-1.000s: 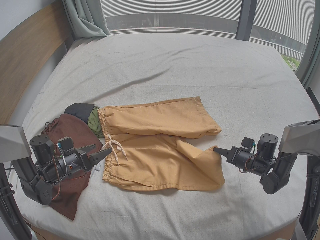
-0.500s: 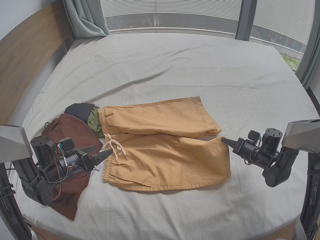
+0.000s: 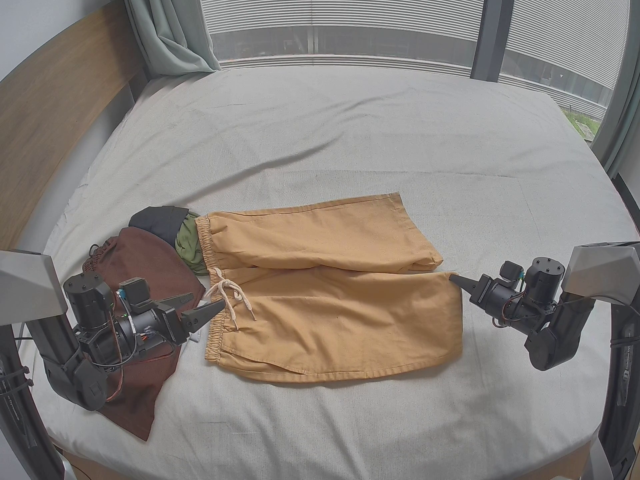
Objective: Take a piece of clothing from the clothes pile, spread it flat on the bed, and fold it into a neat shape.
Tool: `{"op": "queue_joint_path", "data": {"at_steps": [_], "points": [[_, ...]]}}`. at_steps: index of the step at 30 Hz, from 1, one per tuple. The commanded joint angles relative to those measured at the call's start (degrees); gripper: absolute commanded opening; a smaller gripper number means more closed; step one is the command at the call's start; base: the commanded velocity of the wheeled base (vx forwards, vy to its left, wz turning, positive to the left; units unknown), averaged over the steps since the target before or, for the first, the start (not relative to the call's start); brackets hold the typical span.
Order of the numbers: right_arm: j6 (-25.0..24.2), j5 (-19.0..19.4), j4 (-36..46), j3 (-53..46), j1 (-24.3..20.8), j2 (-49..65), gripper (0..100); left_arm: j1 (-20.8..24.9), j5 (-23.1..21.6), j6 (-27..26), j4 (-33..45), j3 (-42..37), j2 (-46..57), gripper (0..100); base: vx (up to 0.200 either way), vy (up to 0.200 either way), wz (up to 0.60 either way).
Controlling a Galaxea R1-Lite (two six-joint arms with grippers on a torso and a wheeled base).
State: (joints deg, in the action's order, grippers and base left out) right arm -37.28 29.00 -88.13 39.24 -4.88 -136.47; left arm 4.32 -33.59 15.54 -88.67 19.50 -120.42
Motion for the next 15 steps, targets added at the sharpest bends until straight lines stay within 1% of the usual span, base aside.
{"op": "queue_joint_path", "data": {"at_steps": [1,4,8,12,15], "points": [[0.01,0.0,-0.03,0.22,0.13,-0.72,0,-0.18,0.01,0.01,-0.01,0.09,-0.87,100,0.0,0.0,0.0],[0.1,0.0,-0.12,0.4,0.04,-1.43,0,-0.18,0.01,0.1,-0.01,0.01,-0.87,100,0.0,0.0,0.0],[2.21,-1.14,-0.12,1.28,-0.05,-2.13,0,-0.18,0.01,0.1,-0.01,0.01,-0.87,100,0.0,0.0,0.0],[2.39,-2.63,-0.12,1.45,-0.57,-2.39,0,-0.18,0.01,0.1,-0.01,-0.08,-0.87,100,0.0,0.0,0.0],[2.47,-2.63,-0.12,1.45,-0.66,-2.39,0,-0.18,0.01,0.1,-0.01,-0.17,-0.78,100,0.0,0.0,0.0]]}}
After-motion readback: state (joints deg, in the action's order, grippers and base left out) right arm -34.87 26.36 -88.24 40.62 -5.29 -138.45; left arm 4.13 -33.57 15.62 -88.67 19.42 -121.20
